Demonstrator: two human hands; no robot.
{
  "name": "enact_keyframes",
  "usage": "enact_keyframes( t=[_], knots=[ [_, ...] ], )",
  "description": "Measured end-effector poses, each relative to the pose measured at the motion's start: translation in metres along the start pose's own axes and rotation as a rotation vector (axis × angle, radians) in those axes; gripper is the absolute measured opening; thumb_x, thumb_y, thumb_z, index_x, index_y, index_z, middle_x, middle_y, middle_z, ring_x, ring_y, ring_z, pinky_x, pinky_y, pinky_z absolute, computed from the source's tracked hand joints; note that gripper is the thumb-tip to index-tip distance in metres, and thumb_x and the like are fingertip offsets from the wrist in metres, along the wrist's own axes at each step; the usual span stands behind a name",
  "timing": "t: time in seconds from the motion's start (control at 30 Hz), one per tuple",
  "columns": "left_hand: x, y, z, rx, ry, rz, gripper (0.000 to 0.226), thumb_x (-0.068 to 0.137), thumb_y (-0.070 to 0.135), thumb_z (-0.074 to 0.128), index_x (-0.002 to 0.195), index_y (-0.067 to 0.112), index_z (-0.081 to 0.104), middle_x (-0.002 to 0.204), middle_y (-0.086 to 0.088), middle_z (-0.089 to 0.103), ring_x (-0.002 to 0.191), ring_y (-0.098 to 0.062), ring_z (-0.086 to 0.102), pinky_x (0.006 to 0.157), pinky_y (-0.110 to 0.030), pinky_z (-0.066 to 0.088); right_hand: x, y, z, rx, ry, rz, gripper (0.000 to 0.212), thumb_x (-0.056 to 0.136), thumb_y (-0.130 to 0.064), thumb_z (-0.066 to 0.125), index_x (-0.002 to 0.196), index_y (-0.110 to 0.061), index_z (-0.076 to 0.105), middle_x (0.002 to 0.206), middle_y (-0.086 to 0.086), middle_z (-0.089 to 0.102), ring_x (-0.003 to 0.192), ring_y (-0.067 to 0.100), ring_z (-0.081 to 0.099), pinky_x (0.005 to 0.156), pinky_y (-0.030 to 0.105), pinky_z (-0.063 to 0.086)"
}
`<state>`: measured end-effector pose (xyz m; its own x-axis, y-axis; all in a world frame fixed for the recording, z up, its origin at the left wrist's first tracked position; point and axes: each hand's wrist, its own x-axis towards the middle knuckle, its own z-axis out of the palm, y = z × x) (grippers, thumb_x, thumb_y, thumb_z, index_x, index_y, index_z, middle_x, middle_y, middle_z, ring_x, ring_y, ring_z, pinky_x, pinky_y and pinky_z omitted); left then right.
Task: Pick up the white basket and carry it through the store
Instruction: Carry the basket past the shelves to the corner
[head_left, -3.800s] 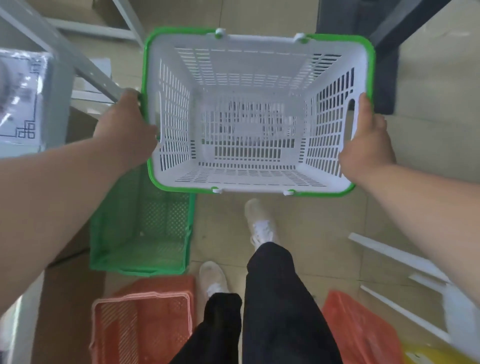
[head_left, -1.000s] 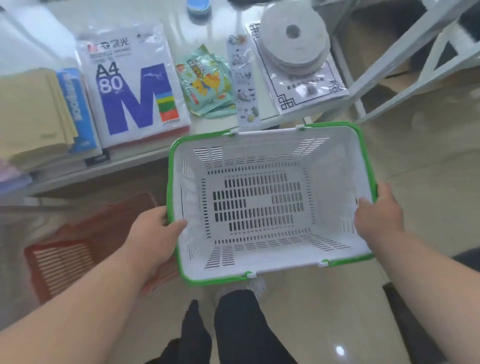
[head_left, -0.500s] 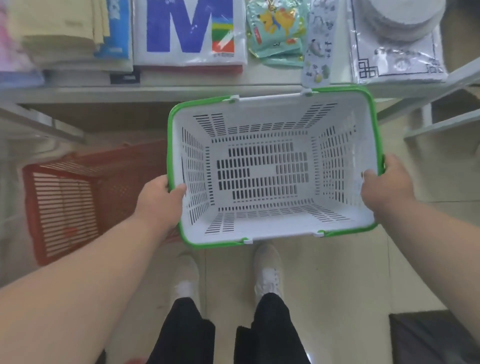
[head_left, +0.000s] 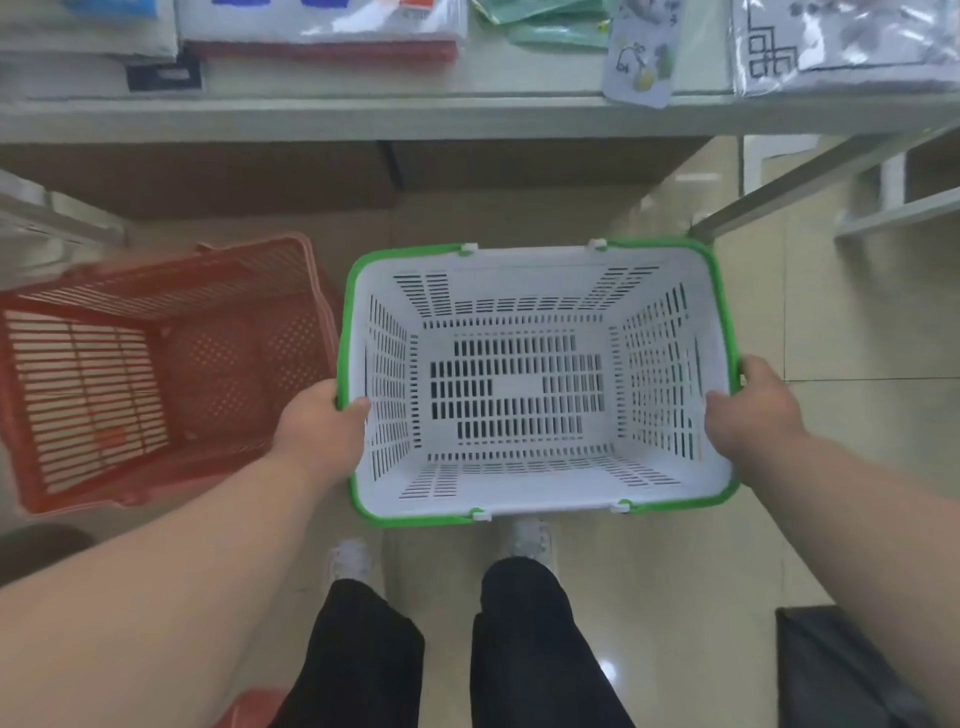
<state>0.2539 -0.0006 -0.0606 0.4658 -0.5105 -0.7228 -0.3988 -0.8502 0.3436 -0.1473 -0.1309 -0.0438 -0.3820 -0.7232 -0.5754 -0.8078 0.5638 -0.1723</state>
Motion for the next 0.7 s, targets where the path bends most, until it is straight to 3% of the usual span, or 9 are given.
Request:
enact_keyframes(
  t=[0.2, 0.33, 0.47, 0.57, 0.7],
  knots=[
    [0.011, -0.027, 0.028, 0.084, 0.007, -0.046, 0.027, 0.104, 0.024, 0.062, 0.122, 0.01, 0.077, 0.111, -0.009, 0.074, 0.095, -0.029, 0.062, 0.081, -0.034, 0.045, 0.005, 0.017, 0.033, 0.014, -0.02, 0.011, 0.038, 0.097, -0.015, 0.052, 0.135, -0.018, 0.053, 0.109, 0.01, 0.063, 0.093, 0.034, 0.059, 0.081, 0.036, 0.049],
    [0.013, -0.037, 0.042, 0.242, 0.025, -0.018, 0.022, 0.1, 0.027, 0.067, 0.112, 0.009, 0.074, 0.096, -0.007, 0.064, 0.091, -0.032, 0.06, 0.079, -0.038, 0.047, 0.012, 0.033, 0.046, -0.091, 0.045, -0.031, 0.043, 0.094, -0.021, 0.056, 0.136, -0.013, 0.055, 0.128, 0.019, 0.057, 0.116, 0.038, 0.055, 0.094, 0.04, 0.046],
    [0.022, -0.041, 0.051, 0.336, 0.013, -0.085, 0.035, 0.095, 0.041, 0.068, 0.104, 0.007, 0.071, 0.104, -0.017, 0.073, 0.09, -0.036, 0.064, 0.075, -0.038, 0.049, 0.019, 0.032, 0.059, 0.067, -0.068, 0.051, 0.062, 0.092, -0.029, 0.067, 0.148, -0.023, 0.04, 0.114, 0.005, 0.062, 0.099, 0.031, 0.063, 0.087, 0.041, 0.054],
    [0.026, -0.04, 0.055, 0.369, 0.075, -0.087, 0.047, 0.092, 0.043, 0.072, 0.116, 0.004, 0.063, 0.113, -0.023, 0.072, 0.102, -0.045, 0.069, 0.079, -0.043, 0.054, 0.031, 0.031, 0.068, 0.1, -0.109, 0.086, 0.042, 0.096, -0.023, 0.063, 0.136, -0.02, 0.051, 0.11, 0.005, 0.062, 0.099, 0.034, 0.062, 0.091, 0.046, 0.054],
    [0.027, -0.035, 0.054, 0.385, 0.072, -0.032, 0.046, 0.091, 0.041, 0.072, 0.123, 0.012, 0.056, 0.115, -0.021, 0.073, 0.103, -0.046, 0.07, 0.084, -0.05, 0.058, 0.036, 0.03, 0.072, 0.157, -0.101, 0.111, 0.017, 0.098, -0.014, 0.055, 0.115, -0.02, 0.055, 0.1, 0.007, 0.058, 0.091, 0.033, 0.057, 0.081, 0.039, 0.05]
  ],
)
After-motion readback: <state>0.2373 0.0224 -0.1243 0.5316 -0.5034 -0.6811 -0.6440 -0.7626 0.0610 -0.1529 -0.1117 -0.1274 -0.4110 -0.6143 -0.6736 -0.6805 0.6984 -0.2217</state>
